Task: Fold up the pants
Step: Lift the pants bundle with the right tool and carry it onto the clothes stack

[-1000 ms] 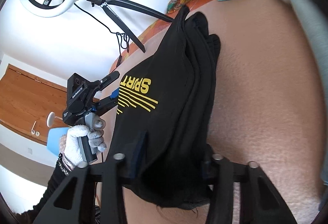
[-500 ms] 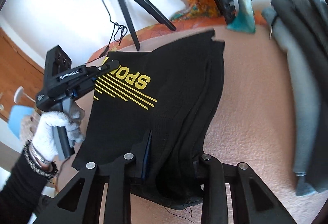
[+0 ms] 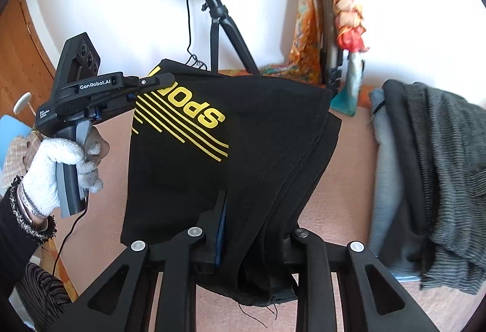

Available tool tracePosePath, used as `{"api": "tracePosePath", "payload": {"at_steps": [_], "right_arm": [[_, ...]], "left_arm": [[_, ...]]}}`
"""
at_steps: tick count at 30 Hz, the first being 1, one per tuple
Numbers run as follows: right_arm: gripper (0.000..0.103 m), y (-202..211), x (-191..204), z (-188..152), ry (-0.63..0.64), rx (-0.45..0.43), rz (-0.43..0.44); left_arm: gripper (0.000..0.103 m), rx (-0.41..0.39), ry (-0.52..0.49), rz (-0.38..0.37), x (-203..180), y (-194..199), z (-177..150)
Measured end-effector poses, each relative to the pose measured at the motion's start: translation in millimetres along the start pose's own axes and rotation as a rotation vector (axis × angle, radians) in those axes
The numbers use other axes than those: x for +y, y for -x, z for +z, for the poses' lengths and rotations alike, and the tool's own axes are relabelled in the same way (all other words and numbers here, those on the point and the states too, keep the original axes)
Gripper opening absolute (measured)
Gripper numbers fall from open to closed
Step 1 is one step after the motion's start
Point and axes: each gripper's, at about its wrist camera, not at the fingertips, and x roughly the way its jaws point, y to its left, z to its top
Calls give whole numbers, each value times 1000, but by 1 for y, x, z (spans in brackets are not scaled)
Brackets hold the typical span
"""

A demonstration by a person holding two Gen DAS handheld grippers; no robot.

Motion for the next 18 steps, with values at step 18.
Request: {"api": "tracePosePath", "payload": {"at_steps": [18], "right_arm": [[22,131,-73,-1,24,-155,-236]], "left_arm": [[9,-14,-182,-188,-151,-66,28]]}}
